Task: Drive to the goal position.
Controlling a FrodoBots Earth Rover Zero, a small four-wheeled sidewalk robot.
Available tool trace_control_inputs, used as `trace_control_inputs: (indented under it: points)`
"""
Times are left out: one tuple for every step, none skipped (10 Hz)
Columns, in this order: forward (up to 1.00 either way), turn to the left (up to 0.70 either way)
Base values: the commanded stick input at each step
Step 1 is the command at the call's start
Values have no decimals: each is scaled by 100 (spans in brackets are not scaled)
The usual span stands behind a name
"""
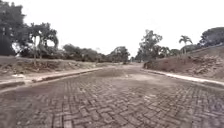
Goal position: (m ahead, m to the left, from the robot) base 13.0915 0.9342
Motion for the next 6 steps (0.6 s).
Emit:
trace_control_inputs:
  points:
    - [100, 0]
    - [100, 0]
    - [100, 0]
    - [100, 0]
    - [100, 0]
    - [100, 0]
